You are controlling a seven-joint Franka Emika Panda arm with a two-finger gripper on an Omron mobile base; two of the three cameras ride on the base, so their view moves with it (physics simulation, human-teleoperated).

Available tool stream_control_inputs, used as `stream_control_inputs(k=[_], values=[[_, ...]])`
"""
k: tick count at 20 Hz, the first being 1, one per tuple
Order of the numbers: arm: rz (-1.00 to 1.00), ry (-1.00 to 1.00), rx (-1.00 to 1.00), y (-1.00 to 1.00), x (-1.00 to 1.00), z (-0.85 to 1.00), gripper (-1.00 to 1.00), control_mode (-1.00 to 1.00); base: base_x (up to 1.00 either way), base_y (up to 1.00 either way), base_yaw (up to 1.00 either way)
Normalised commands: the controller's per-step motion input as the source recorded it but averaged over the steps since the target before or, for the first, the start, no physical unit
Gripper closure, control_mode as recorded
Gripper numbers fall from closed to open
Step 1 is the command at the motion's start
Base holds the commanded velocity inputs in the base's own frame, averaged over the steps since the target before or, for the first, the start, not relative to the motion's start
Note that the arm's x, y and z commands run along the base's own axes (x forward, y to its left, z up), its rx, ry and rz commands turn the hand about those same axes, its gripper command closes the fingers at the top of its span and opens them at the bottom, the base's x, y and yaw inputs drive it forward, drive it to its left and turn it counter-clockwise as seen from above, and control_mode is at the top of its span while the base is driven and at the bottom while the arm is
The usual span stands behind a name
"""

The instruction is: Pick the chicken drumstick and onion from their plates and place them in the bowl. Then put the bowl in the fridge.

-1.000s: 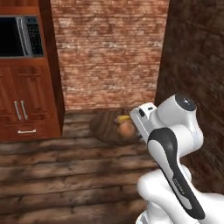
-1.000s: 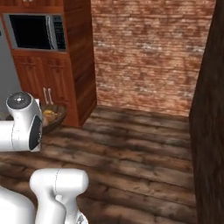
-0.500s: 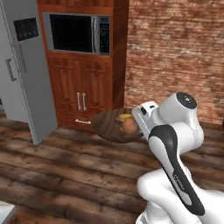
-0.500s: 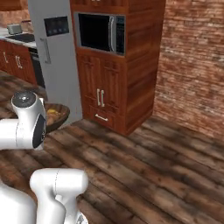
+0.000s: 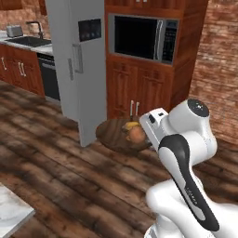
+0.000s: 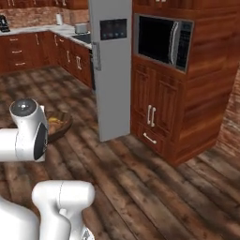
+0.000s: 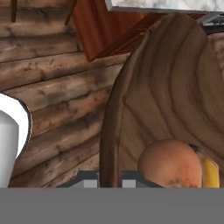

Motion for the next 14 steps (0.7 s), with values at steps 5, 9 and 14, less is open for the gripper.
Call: stream_control_inputs(k=[5,9,14], values=[[0.00,0.00,0.00,0.00,0.00,0.00,1.00,1.00,0.85,0.00,0.36],[0.00,0.00,0.00,0.00,0.00,0.00,1.00,1.00,0.83,0.00,0.40],[0.00,0.00,0.00,0.00,0.00,0.00,1.00,1.00,0.86,0.00,0.36]])
